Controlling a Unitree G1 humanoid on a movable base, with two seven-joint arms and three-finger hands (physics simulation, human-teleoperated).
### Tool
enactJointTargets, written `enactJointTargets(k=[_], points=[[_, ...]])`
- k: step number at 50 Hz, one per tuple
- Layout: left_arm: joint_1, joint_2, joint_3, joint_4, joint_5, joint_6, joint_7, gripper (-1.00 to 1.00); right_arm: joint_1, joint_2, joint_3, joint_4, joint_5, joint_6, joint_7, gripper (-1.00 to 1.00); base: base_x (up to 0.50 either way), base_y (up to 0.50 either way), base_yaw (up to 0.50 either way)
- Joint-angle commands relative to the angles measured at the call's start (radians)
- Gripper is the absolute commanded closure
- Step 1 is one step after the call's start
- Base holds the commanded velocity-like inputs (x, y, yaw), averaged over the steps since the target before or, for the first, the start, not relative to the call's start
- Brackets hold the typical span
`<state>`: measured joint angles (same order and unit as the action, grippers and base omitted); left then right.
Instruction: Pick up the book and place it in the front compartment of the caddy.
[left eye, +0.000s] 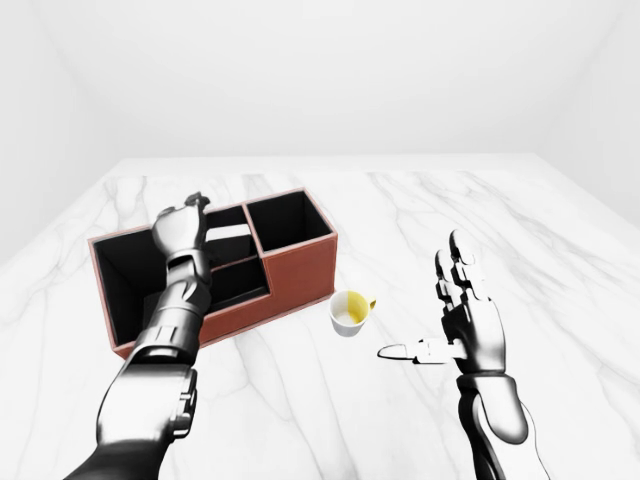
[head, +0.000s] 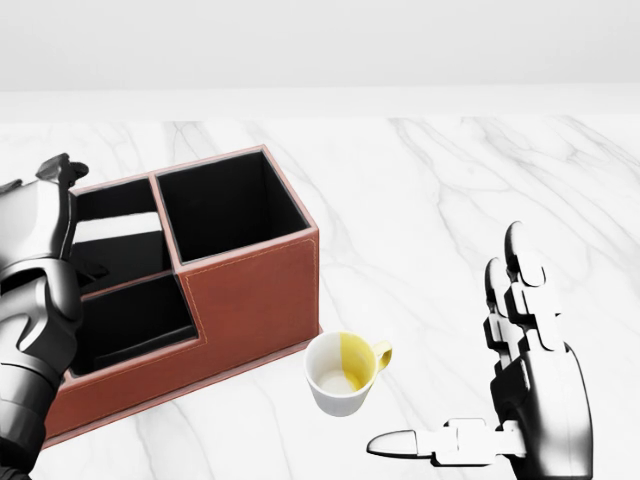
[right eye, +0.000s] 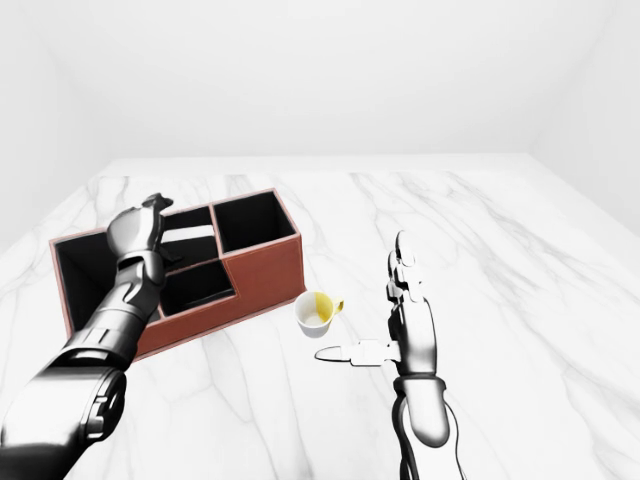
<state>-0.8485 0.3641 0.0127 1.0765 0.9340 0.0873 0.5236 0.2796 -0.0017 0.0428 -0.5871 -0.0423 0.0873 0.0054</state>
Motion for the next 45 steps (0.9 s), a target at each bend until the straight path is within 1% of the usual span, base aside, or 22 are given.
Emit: enactJointTargets(k=[1,8,13,15,20,22,25,28,29,30,32,33,34,35,36,39,41,42,45], points=[[0.022,0.0,0.01,-0.006,-0.014,0.0,0.0,-1.0,0.003,0.0,0.002,-0.005,0.0,0.0,-0.002,-1.0,0.0,0.0,0.0],[0.038,0.009,0.019,-0.099,-0.003,0.0,0.0,-1.0,0.001,0.0,-0.001,0.003,0.002,0.0,0.0,-1.0,0.0,0.0,0.0],[0.084,0.01,0.034,-0.213,0.009,0.0,0.0,-1.0,0.002,0.0,-0.002,0.001,0.003,0.0,-0.001,-1.0,0.0,0.0,0.0],[0.125,0.011,0.043,-0.312,0.018,0.0,0.0,-1.0,-0.001,0.0,-0.003,0.006,0.004,0.0,0.0,-1.0,0.0,0.0,0.0],[0.22,0.008,0.08,-0.538,0.037,0.0,-0.094,-1.0,-0.003,0.0,-0.006,0.008,0.005,0.0,0.001,-1.0,0.0,0.0,0.0],[0.272,0.006,0.104,-0.665,0.037,0.0,-0.146,-1.0,-0.005,0.001,-0.007,0.007,0.006,0.0,0.002,-1.0,0.0,0.0,0.0],[0.346,0.001,0.144,-0.859,0.022,0.0,-0.244,-1.0,-0.005,0.001,-0.004,0.003,0.004,0.0,0.001,-1.0,0.0,0.0,0.0],[0.401,-0.009,0.177,-1.005,-0.006,0.0,-0.32,-1.0,-0.003,0.001,-0.003,0.0,0.004,0.0,0.0,-1.0,0.0,0.0,0.0],[0.422,-0.016,0.192,-1.06,-0.039,0.0,-0.359,-1.0,-0.003,0.001,-0.002,-0.002,0.005,0.0,0.0,-1.0,0.0,0.0,0.0],[0.476,-0.034,0.216,-1.201,-0.111,0.0,-0.461,-1.0,-0.002,0.001,-0.002,-0.003,0.005,0.0,0.0,-1.0,0.0,0.0,0.0],[0.514,-0.049,0.237,-1.296,-0.162,0.0,-0.525,-1.0,-0.001,0.001,-0.002,-0.004,0.006,0.0,0.001,-1.0,0.0,0.0,0.0],[0.551,-0.066,0.258,-1.39,-0.225,0.0,-0.571,-1.0,0.002,0.0,0.0,-0.01,0.005,0.0,0.0,-1.0,0.0,0.0,0.0],[0.554,-0.067,0.259,-1.396,-0.229,0.0,-0.573,-1.0,0.002,0.0,0.0,-0.01,0.005,0.0,0.0,-1.0,0.0,0.0,0.0],[0.572,-0.079,0.27,-1.436,-0.276,0.0,-0.61,-1.0,0.004,0.0,0.0,-0.012,0.006,0.0,0.001,-1.0,0.0,0.0,0.0],[0.618,-0.103,0.292,-1.525,-0.357,0.0,-0.675,-1.0,0.007,0.0,0.0,-0.018,0.006,0.0,0.001,-1.0,0.0,0.0,0.0],[0.701,-0.132,0.324,-1.641,-0.464,0.0,-0.747,-1.0,0.009,-0.001,-0.001,-0.017,0.007,0.0,0.002,-1.0,0.0,0.0,0.0],[0.747,-0.151,0.35,-1.709,-0.52,0.0,-0.781,-1.0,0.009,0.0,0.003,-0.023,0.004,0.0,0.0,-1.0,0.0,0.0,0.0],[0.802,-0.174,0.372,-1.759,-0.575,0.0,-0.814,-1.0,0.011,0.0,0.008,-0.029,0.001,0.0,-0.001,-1.0,0.0,0.0,0.0],[0.886,-0.223,0.407,-1.83,-0.672,0.0,-0.884,-1.0,0.011,-0.001,0.013,-0.031,-0.002,0.0,-0.005,-1.0,0.0,0.0,0.0]])
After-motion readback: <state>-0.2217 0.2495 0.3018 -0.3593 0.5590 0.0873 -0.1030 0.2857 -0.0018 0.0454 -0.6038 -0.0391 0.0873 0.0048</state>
